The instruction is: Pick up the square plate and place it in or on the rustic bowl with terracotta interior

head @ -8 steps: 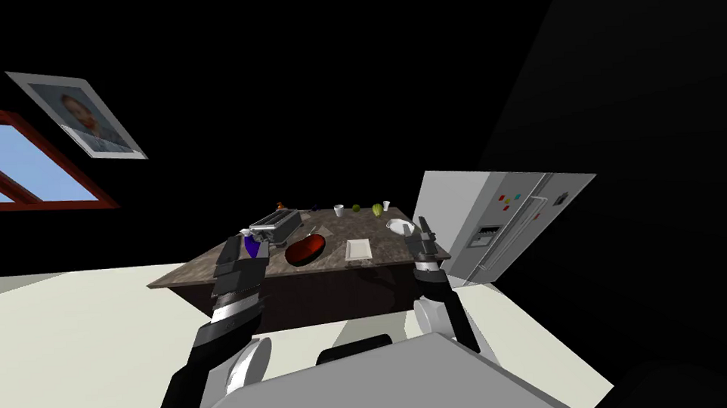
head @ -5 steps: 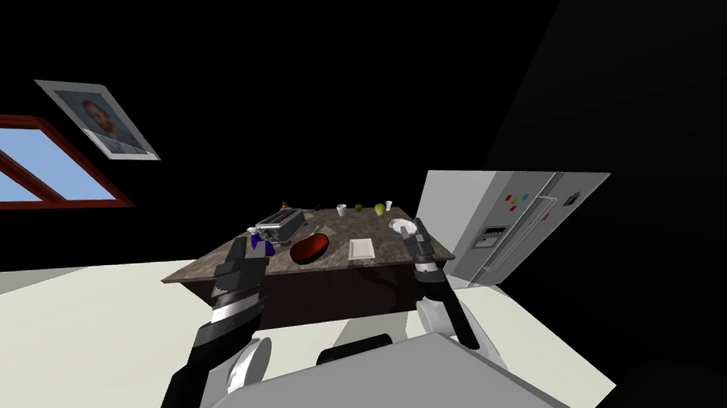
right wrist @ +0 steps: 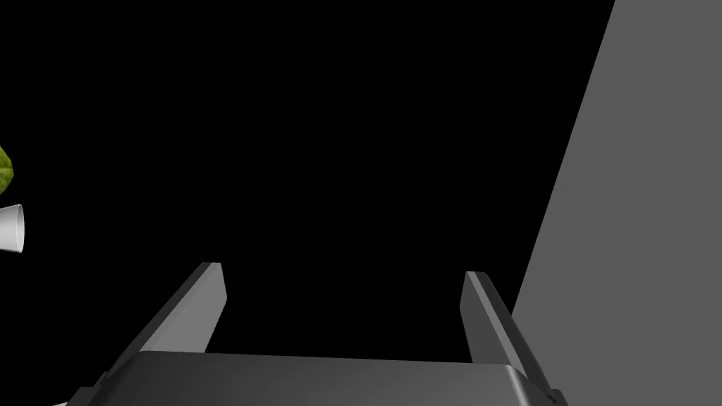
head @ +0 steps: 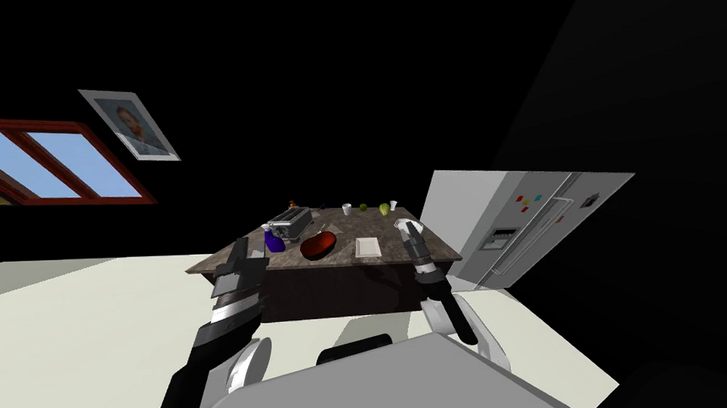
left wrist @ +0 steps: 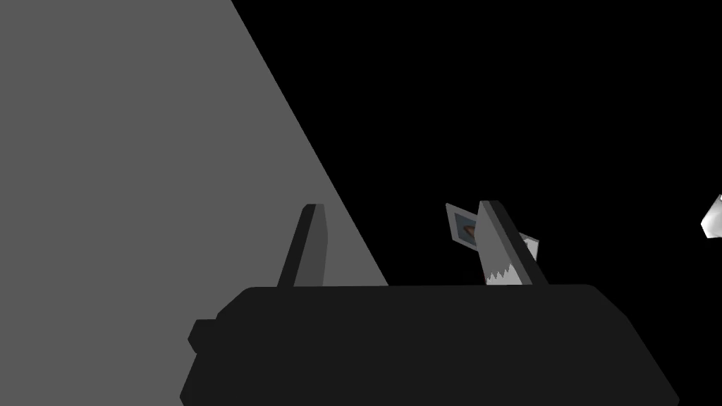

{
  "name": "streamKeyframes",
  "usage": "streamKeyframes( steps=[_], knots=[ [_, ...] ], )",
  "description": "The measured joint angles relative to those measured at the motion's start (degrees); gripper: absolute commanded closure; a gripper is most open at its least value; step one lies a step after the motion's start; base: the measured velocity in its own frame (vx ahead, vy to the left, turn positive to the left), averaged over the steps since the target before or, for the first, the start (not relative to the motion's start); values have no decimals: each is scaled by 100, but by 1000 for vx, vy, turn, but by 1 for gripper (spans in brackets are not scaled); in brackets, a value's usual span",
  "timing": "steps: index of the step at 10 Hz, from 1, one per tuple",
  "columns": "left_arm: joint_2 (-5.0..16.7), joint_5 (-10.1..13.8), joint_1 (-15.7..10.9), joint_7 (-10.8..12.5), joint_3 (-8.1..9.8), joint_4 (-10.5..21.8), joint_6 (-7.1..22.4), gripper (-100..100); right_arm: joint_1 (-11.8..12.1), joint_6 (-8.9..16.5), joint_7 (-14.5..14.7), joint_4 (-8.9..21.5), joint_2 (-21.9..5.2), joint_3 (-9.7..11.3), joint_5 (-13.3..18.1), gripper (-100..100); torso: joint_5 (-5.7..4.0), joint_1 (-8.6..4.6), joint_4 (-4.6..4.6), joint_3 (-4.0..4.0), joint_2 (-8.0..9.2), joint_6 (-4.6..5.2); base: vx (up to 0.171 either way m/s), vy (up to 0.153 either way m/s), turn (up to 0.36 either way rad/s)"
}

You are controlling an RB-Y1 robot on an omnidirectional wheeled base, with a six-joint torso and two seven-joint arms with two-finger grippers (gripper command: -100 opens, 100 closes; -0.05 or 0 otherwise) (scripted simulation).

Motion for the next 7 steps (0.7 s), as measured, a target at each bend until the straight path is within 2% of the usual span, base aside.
streamKeyframes(
  steps=[7],
  knots=[
    [0, 0, 0, 0, 0, 0, 0, 0, -173, -196, 337, 545, -415, -260, 1073, -100, 0, 0, 0, -1, -2, 0, -14, 59, 52]
  ],
)
